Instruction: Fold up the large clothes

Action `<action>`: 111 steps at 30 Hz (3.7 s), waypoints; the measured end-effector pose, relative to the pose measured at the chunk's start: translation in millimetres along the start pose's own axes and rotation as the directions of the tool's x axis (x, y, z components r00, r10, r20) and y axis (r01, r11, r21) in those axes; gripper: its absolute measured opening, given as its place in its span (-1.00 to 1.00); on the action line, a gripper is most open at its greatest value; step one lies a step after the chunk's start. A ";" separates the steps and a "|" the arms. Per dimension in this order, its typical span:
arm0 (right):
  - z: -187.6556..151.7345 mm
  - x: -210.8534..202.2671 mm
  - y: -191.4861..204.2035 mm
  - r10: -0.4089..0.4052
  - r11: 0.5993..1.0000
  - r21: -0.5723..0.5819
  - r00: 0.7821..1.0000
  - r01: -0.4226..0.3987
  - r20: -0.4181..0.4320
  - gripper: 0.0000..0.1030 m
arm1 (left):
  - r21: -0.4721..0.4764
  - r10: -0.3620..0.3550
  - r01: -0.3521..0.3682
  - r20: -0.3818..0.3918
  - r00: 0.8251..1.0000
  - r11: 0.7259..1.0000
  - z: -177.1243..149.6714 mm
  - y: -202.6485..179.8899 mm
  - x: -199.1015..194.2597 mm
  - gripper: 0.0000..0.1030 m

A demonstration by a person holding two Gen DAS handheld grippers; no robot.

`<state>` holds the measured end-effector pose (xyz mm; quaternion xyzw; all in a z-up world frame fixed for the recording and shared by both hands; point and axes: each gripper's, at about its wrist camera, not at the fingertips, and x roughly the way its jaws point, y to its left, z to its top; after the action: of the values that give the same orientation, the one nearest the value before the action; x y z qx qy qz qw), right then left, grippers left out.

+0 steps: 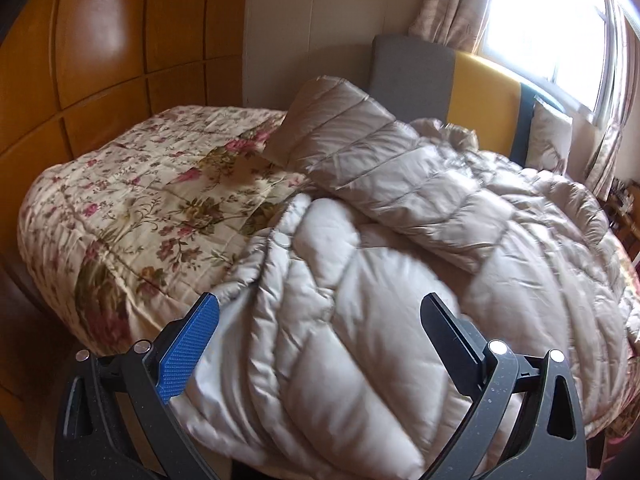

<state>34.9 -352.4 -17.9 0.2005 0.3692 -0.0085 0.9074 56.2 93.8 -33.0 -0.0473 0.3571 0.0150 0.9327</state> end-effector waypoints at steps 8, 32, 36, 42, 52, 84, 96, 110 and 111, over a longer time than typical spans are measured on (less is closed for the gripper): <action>-32.1 65.3 17.5 0.195 0.979 0.104 0.960 -0.177 -0.202 0.24 | 0.081 -0.020 0.024 -0.053 0.998 0.996 -9.3 15.3 37.1 0.94; -19.1 45.6 27.4 0.093 0.989 -0.091 0.968 -0.116 -0.232 -0.04 | 0.026 -0.163 0.170 -0.183 0.970 0.985 -37.8 44.6 -1.8 0.55; 16.9 16.7 50.6 -0.002 0.983 -0.184 0.999 -0.005 -0.036 0.50 | 0.026 -0.138 0.141 -0.098 0.986 0.990 -21.6 47.3 -26.4 0.71; 39.1 39.6 102.2 -0.028 0.976 -0.214 0.999 0.034 0.028 0.96 | 0.106 -0.224 0.219 0.037 0.974 0.970 9.5 1.3 -43.5 0.88; 6.1 151.1 115.7 -0.218 0.939 -0.285 0.974 0.193 -0.059 0.96 | 0.486 -0.169 0.173 -0.051 0.984 0.857 10.8 -111.2 42.4 0.07; 3.9 144.4 112.1 -0.193 0.949 -0.261 0.981 0.179 -0.030 0.97 | -0.510 0.263 -0.177 0.100 0.960 0.842 143.1 272.7 48.3 0.73; 6.4 149.1 112.5 -0.212 0.945 -0.269 0.975 0.188 -0.063 0.97 | -0.311 -0.181 0.214 0.133 0.974 0.926 115.9 72.5 63.8 0.76; 11.0 104.4 84.3 -0.062 0.997 -0.040 0.998 0.063 0.025 0.92 | 0.000 -0.355 0.356 0.062 0.933 0.935 51.2 -46.7 112.1 0.78; 10.4 96.4 73.1 -0.024 0.999 0.041 0.999 0.022 0.036 0.91 | -0.004 -0.362 0.363 0.061 0.930 0.932 51.3 -44.0 113.1 0.79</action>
<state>123.9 -276.2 -49.9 0.2143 0.3545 -0.0301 0.9097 177.2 54.5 -67.1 -0.1190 0.3144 -0.1533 0.9292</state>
